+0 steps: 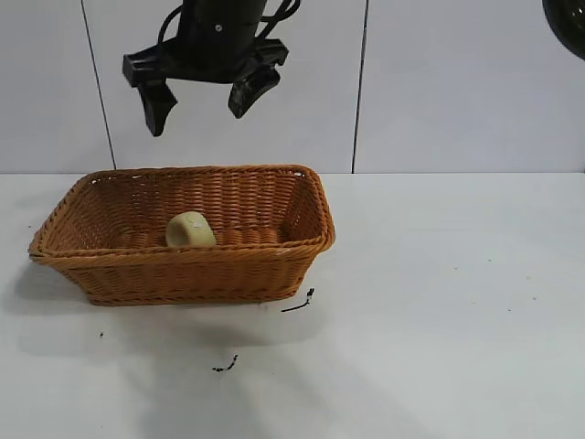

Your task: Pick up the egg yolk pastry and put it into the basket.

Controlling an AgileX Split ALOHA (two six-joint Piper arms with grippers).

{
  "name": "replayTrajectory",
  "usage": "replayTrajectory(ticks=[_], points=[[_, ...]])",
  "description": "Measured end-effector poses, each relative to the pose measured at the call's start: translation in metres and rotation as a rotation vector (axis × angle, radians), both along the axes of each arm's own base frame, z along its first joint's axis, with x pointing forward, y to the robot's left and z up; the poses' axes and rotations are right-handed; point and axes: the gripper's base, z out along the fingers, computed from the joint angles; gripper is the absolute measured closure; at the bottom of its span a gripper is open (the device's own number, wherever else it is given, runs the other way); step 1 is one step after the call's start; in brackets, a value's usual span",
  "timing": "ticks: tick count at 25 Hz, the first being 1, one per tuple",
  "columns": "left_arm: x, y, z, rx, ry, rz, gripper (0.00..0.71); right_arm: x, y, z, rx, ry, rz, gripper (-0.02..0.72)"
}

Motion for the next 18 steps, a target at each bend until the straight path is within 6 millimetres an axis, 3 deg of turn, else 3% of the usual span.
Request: replayTrajectory(ticks=[4,10,14,18], points=[[0.0,0.0,0.0,0.0,0.0,0.0,0.014,0.025,-0.07,-0.001,-0.011,0.019,-0.141,0.01],[0.0,0.0,0.0,0.0,0.0,0.0,0.014,0.04,-0.161,-0.003,-0.026,0.065,-0.316,0.01],[0.0,0.0,0.0,0.0,0.0,0.0,0.014,0.044,-0.204,-0.003,-0.025,0.067,-0.396,0.01],[0.0,0.0,0.0,0.0,0.0,0.0,0.014,0.044,-0.229,-0.003,-0.01,0.071,-0.444,0.01]])
